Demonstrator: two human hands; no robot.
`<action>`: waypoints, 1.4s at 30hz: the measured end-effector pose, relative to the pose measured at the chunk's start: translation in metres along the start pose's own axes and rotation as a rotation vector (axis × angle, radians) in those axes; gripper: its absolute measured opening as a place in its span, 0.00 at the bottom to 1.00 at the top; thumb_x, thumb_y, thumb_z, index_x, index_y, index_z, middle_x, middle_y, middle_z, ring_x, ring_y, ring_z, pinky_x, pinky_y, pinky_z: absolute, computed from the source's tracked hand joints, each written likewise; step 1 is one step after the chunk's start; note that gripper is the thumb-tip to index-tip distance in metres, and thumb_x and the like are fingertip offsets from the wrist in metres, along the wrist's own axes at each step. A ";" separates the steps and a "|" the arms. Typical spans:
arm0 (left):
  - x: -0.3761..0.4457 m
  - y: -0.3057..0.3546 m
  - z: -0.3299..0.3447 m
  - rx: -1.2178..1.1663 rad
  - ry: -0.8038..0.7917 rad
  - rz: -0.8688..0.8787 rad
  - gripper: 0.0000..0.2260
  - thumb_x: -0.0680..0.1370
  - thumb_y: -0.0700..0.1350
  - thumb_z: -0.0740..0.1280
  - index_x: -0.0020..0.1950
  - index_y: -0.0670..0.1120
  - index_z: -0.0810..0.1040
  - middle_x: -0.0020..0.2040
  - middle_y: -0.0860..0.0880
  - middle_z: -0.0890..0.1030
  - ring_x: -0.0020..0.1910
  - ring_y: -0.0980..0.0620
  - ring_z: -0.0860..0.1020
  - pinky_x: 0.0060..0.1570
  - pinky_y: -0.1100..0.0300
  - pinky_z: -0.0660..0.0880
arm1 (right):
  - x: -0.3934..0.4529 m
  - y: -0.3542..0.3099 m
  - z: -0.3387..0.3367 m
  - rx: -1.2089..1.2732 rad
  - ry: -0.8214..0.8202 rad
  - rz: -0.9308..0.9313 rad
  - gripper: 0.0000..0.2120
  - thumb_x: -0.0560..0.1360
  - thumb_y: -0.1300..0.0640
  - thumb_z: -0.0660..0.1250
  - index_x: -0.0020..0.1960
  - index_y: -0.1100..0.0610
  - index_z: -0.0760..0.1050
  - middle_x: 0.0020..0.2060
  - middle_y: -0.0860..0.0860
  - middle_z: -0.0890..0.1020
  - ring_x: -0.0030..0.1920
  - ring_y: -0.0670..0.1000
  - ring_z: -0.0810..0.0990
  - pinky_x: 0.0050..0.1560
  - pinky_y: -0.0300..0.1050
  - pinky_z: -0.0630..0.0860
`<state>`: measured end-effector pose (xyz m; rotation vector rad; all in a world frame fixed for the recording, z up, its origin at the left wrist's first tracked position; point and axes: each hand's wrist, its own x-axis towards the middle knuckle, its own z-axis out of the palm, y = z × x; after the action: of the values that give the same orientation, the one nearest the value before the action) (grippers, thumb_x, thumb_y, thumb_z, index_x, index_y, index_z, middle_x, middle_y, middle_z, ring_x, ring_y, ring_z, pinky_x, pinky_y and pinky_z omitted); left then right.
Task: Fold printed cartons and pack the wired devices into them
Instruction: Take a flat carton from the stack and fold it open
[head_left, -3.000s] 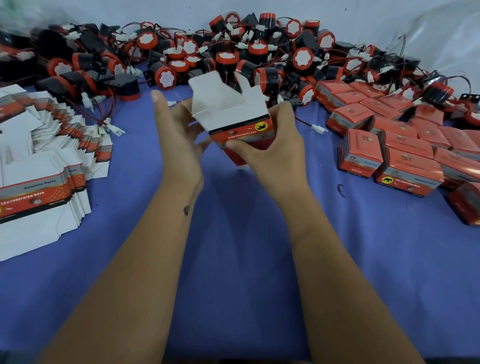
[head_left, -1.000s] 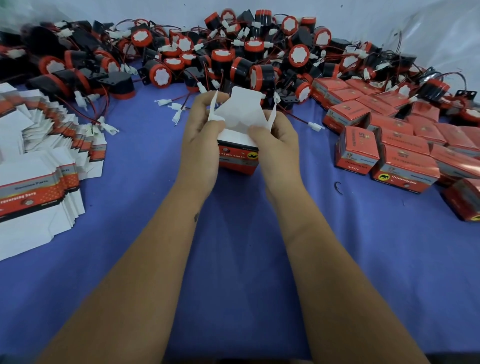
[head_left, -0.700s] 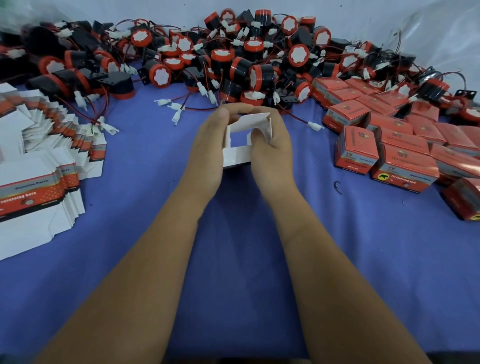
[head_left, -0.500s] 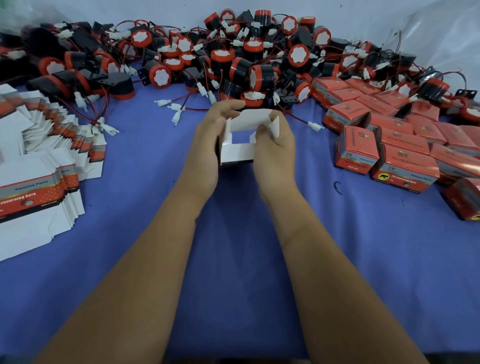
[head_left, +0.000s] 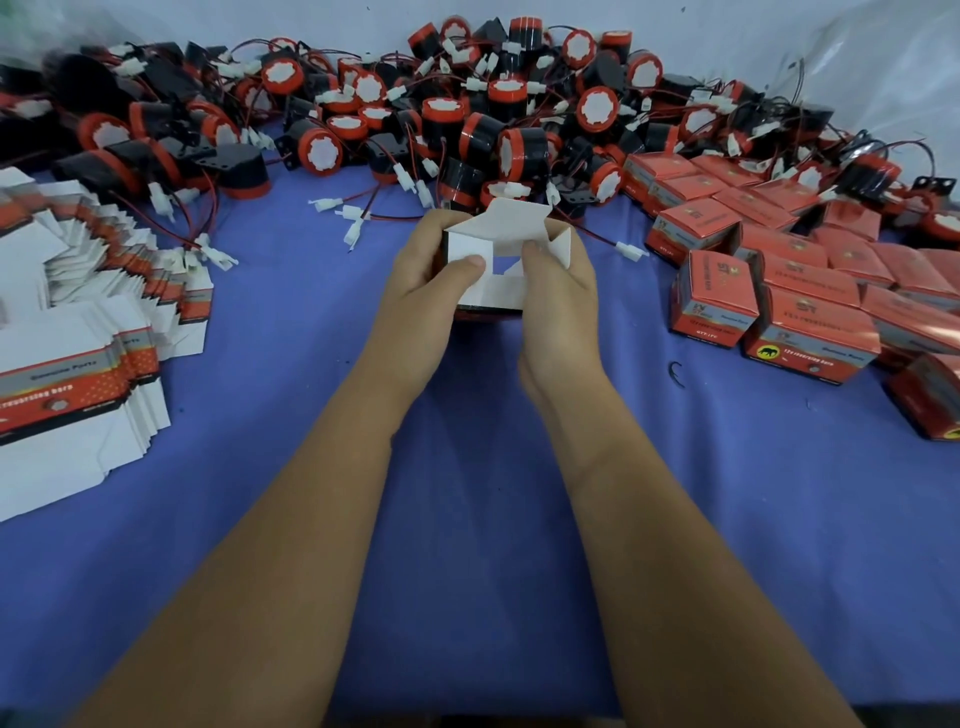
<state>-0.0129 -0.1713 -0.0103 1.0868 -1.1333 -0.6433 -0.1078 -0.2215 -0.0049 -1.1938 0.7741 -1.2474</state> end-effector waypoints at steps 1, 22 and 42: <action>0.001 -0.001 -0.001 -0.019 0.039 -0.011 0.10 0.79 0.39 0.60 0.53 0.53 0.75 0.44 0.64 0.80 0.44 0.65 0.77 0.43 0.71 0.74 | 0.000 -0.001 0.000 0.051 -0.041 0.006 0.10 0.81 0.60 0.57 0.50 0.53 0.77 0.46 0.48 0.82 0.45 0.44 0.79 0.46 0.40 0.77; 0.005 0.000 -0.005 -0.138 0.177 -0.050 0.14 0.79 0.50 0.56 0.41 0.54 0.79 0.42 0.53 0.83 0.43 0.55 0.80 0.39 0.61 0.77 | -0.002 -0.008 -0.012 -0.062 -0.185 -0.105 0.16 0.77 0.66 0.58 0.46 0.56 0.84 0.46 0.51 0.84 0.47 0.46 0.81 0.45 0.41 0.77; 0.005 -0.003 -0.013 0.136 0.097 0.016 0.14 0.72 0.37 0.66 0.54 0.51 0.78 0.50 0.54 0.81 0.50 0.56 0.79 0.46 0.65 0.77 | 0.002 -0.008 -0.018 -0.520 -0.090 -0.253 0.09 0.73 0.60 0.72 0.44 0.46 0.77 0.44 0.44 0.82 0.52 0.52 0.78 0.51 0.52 0.78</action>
<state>0.0019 -0.1726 -0.0118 1.2106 -1.1125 -0.5011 -0.1264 -0.2266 -0.0017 -1.8030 0.9337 -1.2207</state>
